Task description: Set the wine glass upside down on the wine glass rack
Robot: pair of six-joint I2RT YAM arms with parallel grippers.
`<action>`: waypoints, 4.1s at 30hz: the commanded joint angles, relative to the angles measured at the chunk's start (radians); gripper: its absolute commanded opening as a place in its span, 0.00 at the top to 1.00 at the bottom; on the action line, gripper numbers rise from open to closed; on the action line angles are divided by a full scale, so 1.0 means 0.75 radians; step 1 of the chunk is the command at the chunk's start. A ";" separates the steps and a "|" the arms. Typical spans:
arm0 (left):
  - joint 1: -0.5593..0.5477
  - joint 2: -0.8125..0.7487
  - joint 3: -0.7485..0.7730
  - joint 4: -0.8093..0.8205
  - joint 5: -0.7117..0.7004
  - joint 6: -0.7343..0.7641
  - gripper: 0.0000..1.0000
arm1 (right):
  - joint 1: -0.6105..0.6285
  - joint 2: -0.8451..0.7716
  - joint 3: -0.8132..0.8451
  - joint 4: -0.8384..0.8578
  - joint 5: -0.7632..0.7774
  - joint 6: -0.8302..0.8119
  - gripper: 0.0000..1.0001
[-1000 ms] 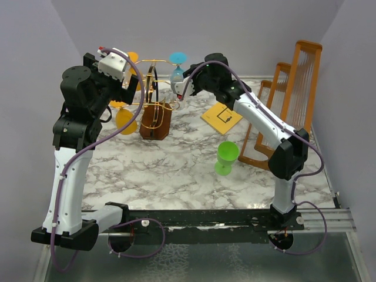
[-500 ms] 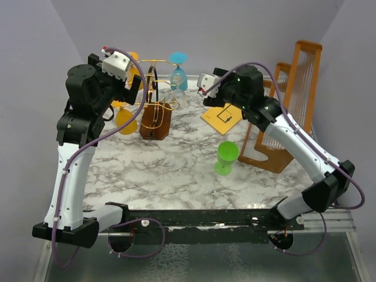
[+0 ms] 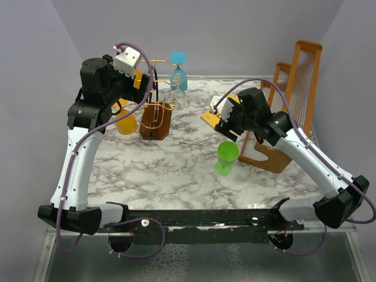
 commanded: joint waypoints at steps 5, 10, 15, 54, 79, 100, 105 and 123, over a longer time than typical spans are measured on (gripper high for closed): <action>0.007 0.008 0.036 0.005 0.099 0.007 0.01 | -0.011 0.012 -0.094 -0.259 -0.059 0.111 0.38; 0.007 0.010 0.028 0.006 0.102 0.016 0.01 | -0.012 0.085 -0.097 -0.288 -0.049 0.122 0.46; 0.007 0.014 0.030 0.001 0.105 0.023 0.01 | -0.013 0.140 -0.075 -0.298 -0.067 0.125 0.59; -0.048 0.074 0.036 0.273 0.500 -0.450 0.06 | -0.085 -0.028 0.413 0.230 -0.058 0.206 0.99; -0.147 0.160 -0.168 0.704 0.786 -1.003 0.37 | -0.085 -0.038 0.548 0.369 -0.270 0.595 0.99; -0.150 0.151 -0.243 0.788 0.869 -1.028 0.98 | -0.085 -0.018 0.520 0.391 -0.304 0.583 0.99; -0.144 0.130 -0.256 0.809 0.864 -1.020 1.00 | -0.085 -0.041 0.450 0.418 -0.273 0.545 0.88; -0.093 0.098 0.026 0.323 0.246 -0.432 1.00 | -0.087 -0.234 0.290 0.253 -0.248 0.231 0.20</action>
